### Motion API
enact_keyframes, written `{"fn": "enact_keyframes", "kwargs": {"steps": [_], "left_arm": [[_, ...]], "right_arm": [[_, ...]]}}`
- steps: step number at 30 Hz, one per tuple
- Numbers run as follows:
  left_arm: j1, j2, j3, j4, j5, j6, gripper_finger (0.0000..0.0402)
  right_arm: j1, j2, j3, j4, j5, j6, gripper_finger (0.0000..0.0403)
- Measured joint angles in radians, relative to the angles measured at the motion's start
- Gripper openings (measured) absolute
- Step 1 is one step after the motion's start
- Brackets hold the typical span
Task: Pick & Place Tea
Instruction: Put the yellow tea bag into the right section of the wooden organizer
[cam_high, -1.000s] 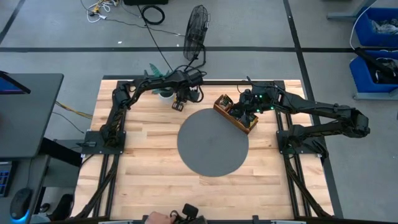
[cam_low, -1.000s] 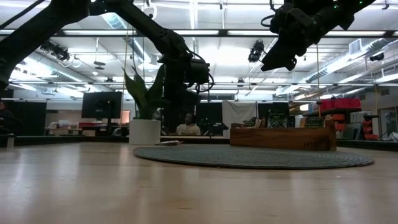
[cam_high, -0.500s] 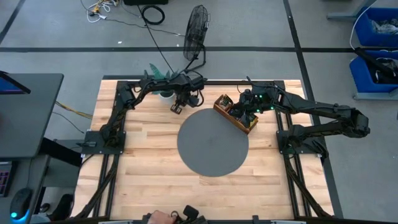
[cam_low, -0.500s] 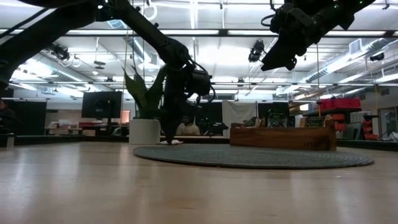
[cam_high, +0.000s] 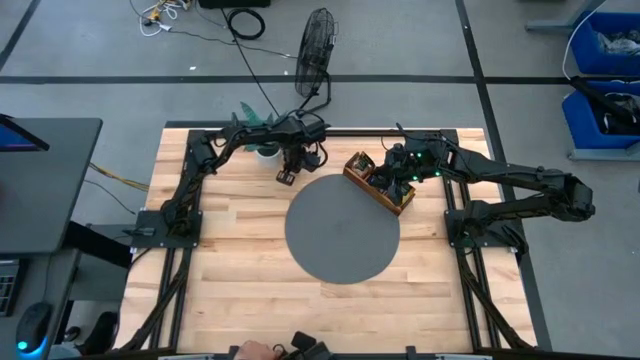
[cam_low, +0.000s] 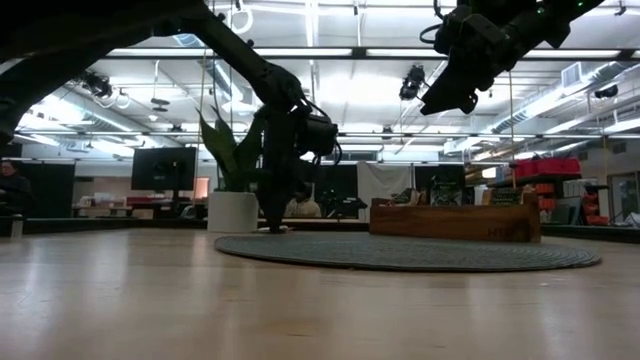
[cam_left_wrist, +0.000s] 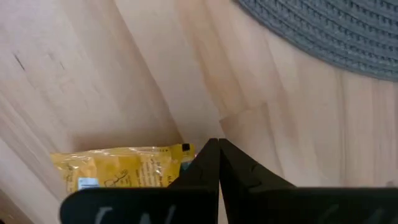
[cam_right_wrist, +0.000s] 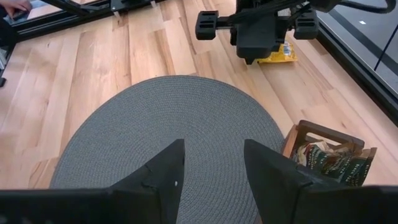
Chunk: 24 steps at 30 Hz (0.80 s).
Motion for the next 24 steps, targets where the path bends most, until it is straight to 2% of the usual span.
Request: {"fn": "enact_keyframes", "kwargs": {"steps": [4,7,11,13,15,19,22,24], "left_arm": [[-0.021,0.000,0.001,-0.035,-0.061,-0.026,0.0002],[-0.065,-0.018,0.000,-0.054,-0.068,-0.038,0.0002],[-0.110,-0.048,0.001,0.038,-0.127,-0.002,0.0002],[-0.105,-0.048,0.001,0.105,-0.190,-0.010,0.0002],[-0.090,-0.048,0.001,0.128,-0.202,-0.026,0.0002],[-0.046,-0.041,0.001,0.075,-0.197,-0.049,0.0002],[-0.011,-0.024,0.001,0.041,-0.182,0.002,0.0002],[0.006,-0.012,0.000,0.041,-0.215,0.030,0.0002]], "right_arm": [[0.000,0.000,0.000,-0.002,0.000,0.007,0.0174],[0.000,0.000,0.000,-0.004,0.000,0.009,0.0174],[0.000,0.000,0.000,-0.004,0.000,0.009,0.0174],[0.000,0.000,0.000,-0.005,0.000,0.010,0.0174],[0.000,0.000,0.000,-0.007,0.000,0.020,0.0174],[0.000,0.000,0.000,-0.008,-0.013,0.029,0.0174],[0.000,0.000,0.000,-0.008,-0.015,0.029,0.0174],[0.000,0.000,0.000,-0.007,-0.015,0.028,0.0174]]}}
